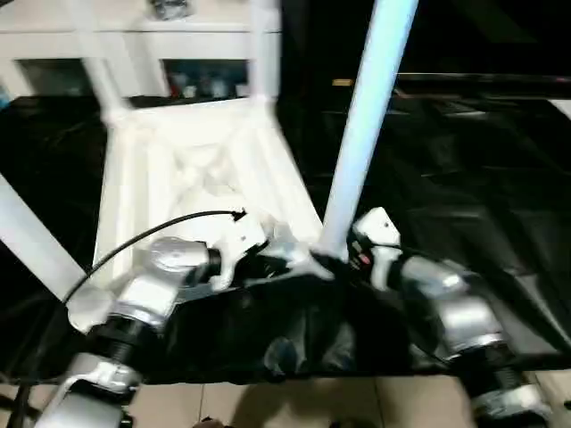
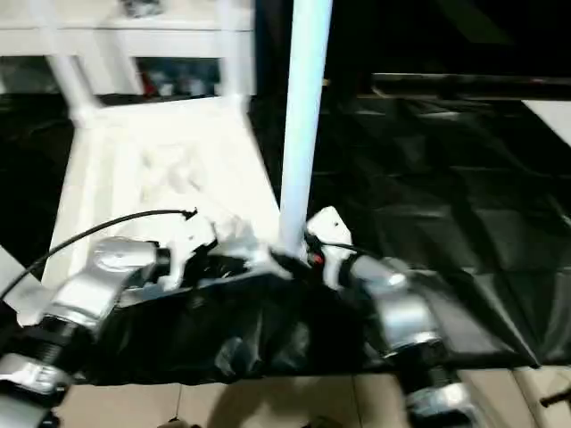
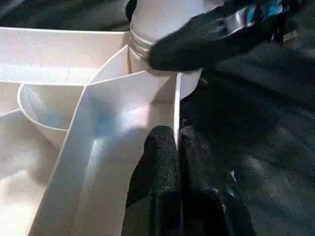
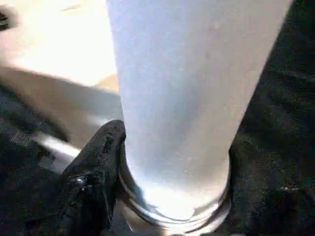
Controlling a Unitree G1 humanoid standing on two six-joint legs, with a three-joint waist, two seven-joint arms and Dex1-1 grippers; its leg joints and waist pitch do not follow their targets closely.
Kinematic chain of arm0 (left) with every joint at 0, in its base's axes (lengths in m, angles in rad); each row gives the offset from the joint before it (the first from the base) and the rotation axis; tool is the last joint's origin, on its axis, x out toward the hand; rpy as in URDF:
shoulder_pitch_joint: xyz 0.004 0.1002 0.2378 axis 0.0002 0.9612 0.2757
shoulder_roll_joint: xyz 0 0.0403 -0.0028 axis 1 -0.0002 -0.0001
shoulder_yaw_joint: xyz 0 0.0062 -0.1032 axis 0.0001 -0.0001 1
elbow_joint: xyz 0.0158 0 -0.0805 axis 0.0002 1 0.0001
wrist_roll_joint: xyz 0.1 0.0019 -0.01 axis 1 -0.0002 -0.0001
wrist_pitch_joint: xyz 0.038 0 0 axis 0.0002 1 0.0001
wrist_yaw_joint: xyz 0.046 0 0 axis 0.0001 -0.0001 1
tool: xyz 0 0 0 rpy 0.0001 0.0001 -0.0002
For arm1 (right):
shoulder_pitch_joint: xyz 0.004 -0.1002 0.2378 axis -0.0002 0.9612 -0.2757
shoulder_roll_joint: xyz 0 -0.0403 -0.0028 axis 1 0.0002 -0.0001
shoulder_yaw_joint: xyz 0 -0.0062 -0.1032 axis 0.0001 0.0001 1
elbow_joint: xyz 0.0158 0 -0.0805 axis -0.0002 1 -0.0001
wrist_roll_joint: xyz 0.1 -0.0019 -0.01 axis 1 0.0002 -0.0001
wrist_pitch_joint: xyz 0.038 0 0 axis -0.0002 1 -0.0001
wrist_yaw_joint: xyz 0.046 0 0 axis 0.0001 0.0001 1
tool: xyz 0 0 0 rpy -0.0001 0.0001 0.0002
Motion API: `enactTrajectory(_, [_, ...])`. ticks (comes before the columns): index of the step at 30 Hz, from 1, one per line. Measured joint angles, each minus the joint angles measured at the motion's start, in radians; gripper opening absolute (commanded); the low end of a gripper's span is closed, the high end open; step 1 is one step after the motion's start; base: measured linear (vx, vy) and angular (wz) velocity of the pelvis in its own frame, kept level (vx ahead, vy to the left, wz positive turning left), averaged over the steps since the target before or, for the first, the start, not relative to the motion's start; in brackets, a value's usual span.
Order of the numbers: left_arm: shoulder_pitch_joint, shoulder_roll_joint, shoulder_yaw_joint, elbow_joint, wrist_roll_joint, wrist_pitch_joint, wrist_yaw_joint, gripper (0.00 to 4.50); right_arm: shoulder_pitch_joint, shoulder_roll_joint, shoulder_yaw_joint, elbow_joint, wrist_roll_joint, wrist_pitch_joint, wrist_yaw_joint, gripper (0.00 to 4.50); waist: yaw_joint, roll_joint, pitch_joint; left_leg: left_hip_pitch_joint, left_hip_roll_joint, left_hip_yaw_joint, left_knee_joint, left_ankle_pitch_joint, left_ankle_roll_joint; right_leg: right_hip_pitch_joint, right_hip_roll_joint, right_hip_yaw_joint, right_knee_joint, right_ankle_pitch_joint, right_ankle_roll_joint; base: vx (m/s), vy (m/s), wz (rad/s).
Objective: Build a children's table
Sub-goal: Rotate leg to tighten
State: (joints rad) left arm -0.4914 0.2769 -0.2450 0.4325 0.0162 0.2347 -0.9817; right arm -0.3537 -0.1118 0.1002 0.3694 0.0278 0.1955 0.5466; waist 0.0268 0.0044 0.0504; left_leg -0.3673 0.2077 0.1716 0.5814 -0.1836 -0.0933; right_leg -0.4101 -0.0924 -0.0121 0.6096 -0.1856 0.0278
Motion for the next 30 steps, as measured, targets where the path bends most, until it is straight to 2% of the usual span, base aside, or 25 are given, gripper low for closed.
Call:
enactTrajectory(1, [-0.001, -0.009, 0.000, 0.000, 0.006, 0.002, 0.014, 0.00, 0.000, 0.011, -0.003, -0.002, -0.007, 0.006, -0.029, 2.72, 0.000, 0.000, 0.000, 0.000, 0.000, -0.001, -0.001, 0.000, 0.000, 0.000, 0.000, 0.000, -0.001, 0.000, 0.000, 0.000, 0.000, 0.00])
enactTrajectory(2, [-0.003, -0.017, 0.000, 0.001, 0.014, 0.003, 0.026, 0.00, 0.000, 0.019, -0.004, -0.004, -0.015, 0.009, -0.053, 3.07, 0.000, 0.000, 0.000, 0.001, 0.000, -0.001, -0.001, 0.000, 0.000, 0.000, 0.000, 0.000, -0.002, 0.000, 0.000, 0.000, 0.000, 0.00])
enactTrajectory(3, [-0.004, -0.020, 0.000, 0.002, 0.018, 0.003, 0.029, 0.00, 0.000, 0.020, -0.004, -0.005, -0.021, 0.008, -0.060, 3.07, 0.001, 0.000, 0.000, 0.001, 0.000, -0.001, -0.001, 0.000, 0.000, 0.000, 0.000, 0.000, -0.002, 0.000, 0.000, 0.000, 0.000, 0.00])
enactTrajectory(8, [-0.010, -0.027, -0.010, 0.004, 0.021, -0.011, 0.024, 0.00, 0.001, 0.019, -0.004, -0.016, -0.024, 0.011, -0.066, 3.77, 0.005, 0.001, -0.001, 0.000, 0.000, -0.001, -0.003, 0.000, 0.000, -0.002, 0.000, 0.000, -0.003, 0.000, 0.000, 0.000, 0.000, 0.00])
enactTrajectory(11, [-0.010, -0.016, -0.018, -0.003, 0.018, -0.022, -0.023, 0.00, 0.006, -0.030, 0.023, -0.041, -0.025, -0.001, 0.008, 3.77, 0.009, 0.007, -0.002, -0.001, 0.000, -0.001, -0.004, 0.000, 0.000, -0.001, 0.000, 0.000, -0.003, 0.002, -0.003, 0.000, 0.000, 0.00])
enactTrajectory(16, [-0.010, 0.027, -0.027, -0.009, -0.016, -0.040, -0.112, 0.00, 0.006, -0.123, 0.058, -0.045, -0.016, -0.072, 0.168, 3.77, 0.011, 0.008, -0.002, -0.003, 0.000, -0.001, -0.005, 0.000, 0.000, -0.003, 0.001, -0.001, -0.003, -0.002, 0.000, 0.000, 0.000, 0.00])
enactTrajectory(20, [-0.010, 0.060, -0.030, -0.007, -0.030, -0.060, -0.182, 0.00, 0.000, -0.198, 0.080, -0.046, 0.021, -0.091, 0.329, 3.77, 0.016, 0.008, -0.002, -0.005, 0.000, 0.000, -0.003, 0.000, 0.000, -0.003, 0.000, -0.002, -0.003, -0.005, -0.003, 0.000, 0.000, 0.00])
enactTrajectory(24, [-0.010, 0.095, -0.032, 0.009, -0.053, -0.083, -0.270, 0.00, -0.004, -0.281, 0.107, -0.052, 0.058, -0.091, 0.514, 3.77, 0.030, 0.007, -0.001, -0.005, 0.001, 0.000, -0.001, 0.000, 0.001, -0.002, 0.000, -0.002, -0.003, -0.005, -0.004, 0.000, 0.000, 0.00])
enactTrajectory(26, [-0.010, 0.106, -0.036, 0.017, -0.060, -0.093, -0.301, 0.00, -0.010, -0.298, 0.113, -0.047, 0.070, -0.091, 0.578, 3.52, 0.032, 0.007, -0.001, -0.004, 0.001, 0.000, 0.001, 0.000, 0.001, 0.000, 0.000, -0.002, -0.001, -0.005, -0.004, 0.000, 0.000, 0.00])
enactTrajectory(30, [-0.018, 0.111, -0.040, 0.034, -0.063, -0.098, -0.344, 0.00, -0.043, -0.328, 0.130, -0.016, 0.088, -0.088, 0.665, 3.33, 0.033, 0.007, -0.001, -0.004, 0.001, 0.000, 0.003, 0.000, 0.001, 0.001, 0.000, -0.002, 0.000, -0.005, -0.004, 0.000, 0.000, 0.00])
